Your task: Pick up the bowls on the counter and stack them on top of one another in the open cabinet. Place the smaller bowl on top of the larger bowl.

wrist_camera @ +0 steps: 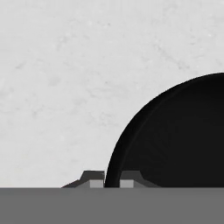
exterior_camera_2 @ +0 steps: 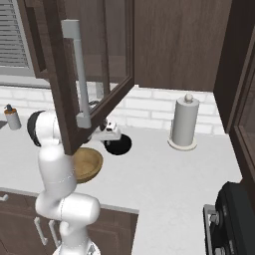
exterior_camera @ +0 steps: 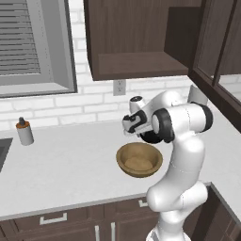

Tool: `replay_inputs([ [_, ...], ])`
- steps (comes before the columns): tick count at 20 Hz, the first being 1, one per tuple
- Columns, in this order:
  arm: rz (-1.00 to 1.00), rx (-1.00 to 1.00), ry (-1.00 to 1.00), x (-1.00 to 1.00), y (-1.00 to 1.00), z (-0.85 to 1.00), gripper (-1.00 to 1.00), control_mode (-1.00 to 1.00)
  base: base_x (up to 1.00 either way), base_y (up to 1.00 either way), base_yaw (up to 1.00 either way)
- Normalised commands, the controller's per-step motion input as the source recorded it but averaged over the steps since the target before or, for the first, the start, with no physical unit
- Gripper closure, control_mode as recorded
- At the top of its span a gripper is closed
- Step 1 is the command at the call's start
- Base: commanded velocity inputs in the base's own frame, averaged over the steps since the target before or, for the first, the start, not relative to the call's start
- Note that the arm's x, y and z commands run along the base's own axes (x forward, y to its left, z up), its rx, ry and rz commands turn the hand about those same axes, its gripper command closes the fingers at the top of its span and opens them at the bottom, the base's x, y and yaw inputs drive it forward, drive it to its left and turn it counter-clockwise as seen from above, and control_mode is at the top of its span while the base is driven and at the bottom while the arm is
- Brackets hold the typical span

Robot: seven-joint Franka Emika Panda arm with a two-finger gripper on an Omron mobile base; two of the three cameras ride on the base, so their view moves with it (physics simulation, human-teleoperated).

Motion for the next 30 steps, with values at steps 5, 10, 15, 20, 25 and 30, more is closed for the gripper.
replay_inputs([
  [5,0.21,0.0,-0.2,-0.69,0.0,0.99,1.0,-1.0,0.0,0.0,0.0],
  [10,0.16,0.0,0.0,-1.0,0.22,0.76,1.0,-1.0,0.0,0.0,0.0],
  [15,0.05,-0.02,0.15,-1.0,0.85,0.39,1.0,-1.0,0.0,0.0,0.0],
  [20,0.0,-0.02,0.21,-0.92,0.75,0.09,1.0,-1.0,0.0,0.0,0.0],
  [25,0.01,-0.12,0.33,-0.08,0.61,-0.61,1.0,-1.0,0.0,0.0,0.0],
  [30,0.0,-0.15,0.03,0.24,0.13,-0.38,1.0,-1.0,0.0,0.0,0.0],
])
